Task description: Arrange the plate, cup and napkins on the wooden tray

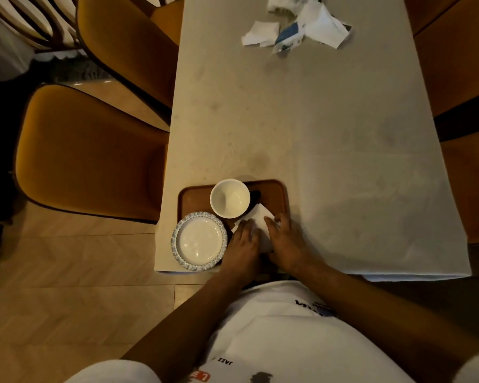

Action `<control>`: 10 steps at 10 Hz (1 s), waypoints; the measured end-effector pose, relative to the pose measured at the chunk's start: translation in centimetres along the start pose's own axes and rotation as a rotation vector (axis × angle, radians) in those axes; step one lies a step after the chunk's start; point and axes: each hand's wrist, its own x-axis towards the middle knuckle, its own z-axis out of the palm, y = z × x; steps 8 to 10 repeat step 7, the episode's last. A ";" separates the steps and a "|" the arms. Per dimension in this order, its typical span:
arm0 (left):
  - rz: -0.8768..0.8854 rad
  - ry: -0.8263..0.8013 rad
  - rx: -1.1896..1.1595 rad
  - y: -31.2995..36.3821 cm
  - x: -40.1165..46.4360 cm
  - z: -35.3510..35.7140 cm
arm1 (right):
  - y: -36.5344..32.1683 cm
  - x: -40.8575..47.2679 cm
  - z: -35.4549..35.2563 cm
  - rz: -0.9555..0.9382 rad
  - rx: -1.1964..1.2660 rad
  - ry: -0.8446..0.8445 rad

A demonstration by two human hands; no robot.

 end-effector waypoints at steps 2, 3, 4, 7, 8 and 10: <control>-0.027 -0.034 -0.017 -0.7 0.5 -0.5 | 0.0 0.3 0.1 -0.001 -0.018 -0.031; -0.053 -0.031 -0.047 -0.5 0.4 -0.6 | 0.0 0.4 0.0 -0.011 -0.022 -0.039; -0.048 -0.002 -0.066 -0.4 0.2 -0.4 | 0.0 0.5 0.0 -0.013 -0.042 -0.035; -0.115 0.047 -0.147 0.0 -1.6 -1.5 | -0.4 -0.3 -0.7 -0.016 -0.024 0.012; -0.115 0.047 -0.147 0.0 -1.6 -1.5 | -0.4 -0.3 -0.7 -0.016 -0.024 0.012; -0.115 0.047 -0.147 0.0 -1.6 -1.5 | -0.4 -0.3 -0.7 -0.016 -0.024 0.012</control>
